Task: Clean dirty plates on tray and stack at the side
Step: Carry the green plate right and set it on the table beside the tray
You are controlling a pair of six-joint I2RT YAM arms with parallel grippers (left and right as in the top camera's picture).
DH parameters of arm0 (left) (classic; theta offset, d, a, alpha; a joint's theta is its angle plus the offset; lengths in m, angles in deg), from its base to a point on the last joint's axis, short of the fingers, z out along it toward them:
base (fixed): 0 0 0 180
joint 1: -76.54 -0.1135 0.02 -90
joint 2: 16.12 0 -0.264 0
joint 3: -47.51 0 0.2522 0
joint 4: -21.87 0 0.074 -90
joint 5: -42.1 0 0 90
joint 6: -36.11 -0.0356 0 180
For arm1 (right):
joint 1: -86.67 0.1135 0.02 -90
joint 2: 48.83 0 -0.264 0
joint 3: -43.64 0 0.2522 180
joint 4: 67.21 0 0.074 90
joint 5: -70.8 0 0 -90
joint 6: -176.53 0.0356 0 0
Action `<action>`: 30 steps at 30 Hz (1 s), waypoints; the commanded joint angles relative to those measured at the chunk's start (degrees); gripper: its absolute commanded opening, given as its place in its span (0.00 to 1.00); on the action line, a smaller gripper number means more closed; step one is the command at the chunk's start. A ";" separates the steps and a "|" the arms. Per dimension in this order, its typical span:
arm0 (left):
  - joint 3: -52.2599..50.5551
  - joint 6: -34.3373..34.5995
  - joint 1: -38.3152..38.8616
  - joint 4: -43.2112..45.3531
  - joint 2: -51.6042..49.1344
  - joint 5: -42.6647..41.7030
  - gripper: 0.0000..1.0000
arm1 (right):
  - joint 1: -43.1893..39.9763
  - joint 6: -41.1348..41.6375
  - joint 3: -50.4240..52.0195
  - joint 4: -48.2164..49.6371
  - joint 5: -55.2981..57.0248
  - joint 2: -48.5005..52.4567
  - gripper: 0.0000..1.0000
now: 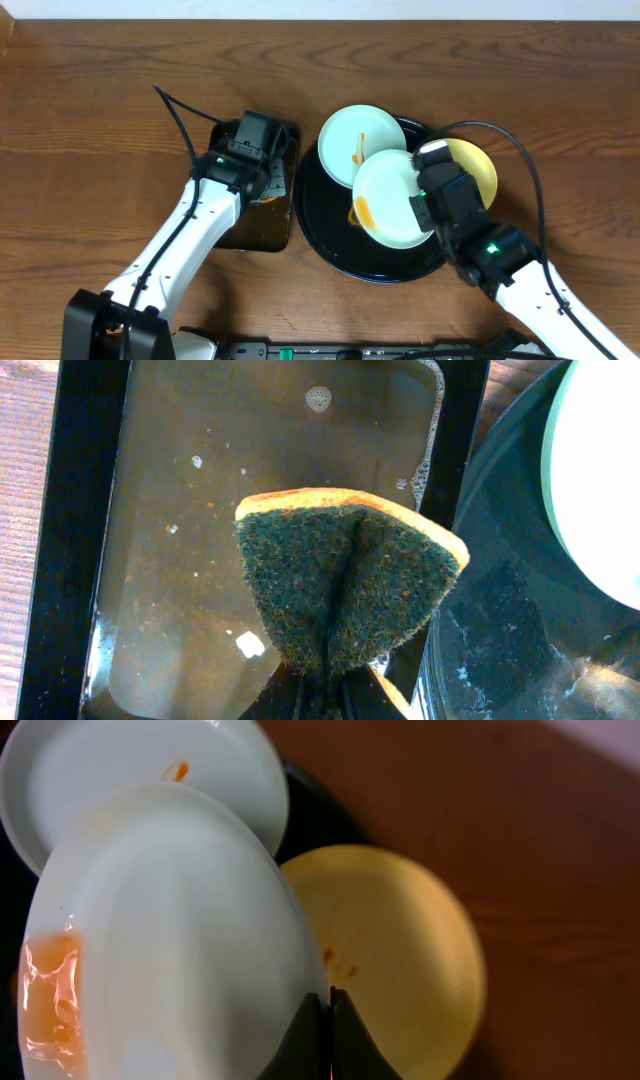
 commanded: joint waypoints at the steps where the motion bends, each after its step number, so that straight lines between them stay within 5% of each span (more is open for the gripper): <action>1: -0.35 -0.13 -0.13 0.02 -0.63 0.70 0.08 | 3.45 -4.98 -2.19 0.20 11.04 -0.72 0.01; 21: -0.35 -0.11 -0.13 0.02 -0.63 0.70 0.08 | 7.54 -19.58 -2.40 3.58 26.40 -0.70 0.01; 30: -0.35 -0.11 -0.13 0.02 -0.63 0.70 0.08 | 6.78 -11.28 -2.40 3.32 25.57 -0.68 0.01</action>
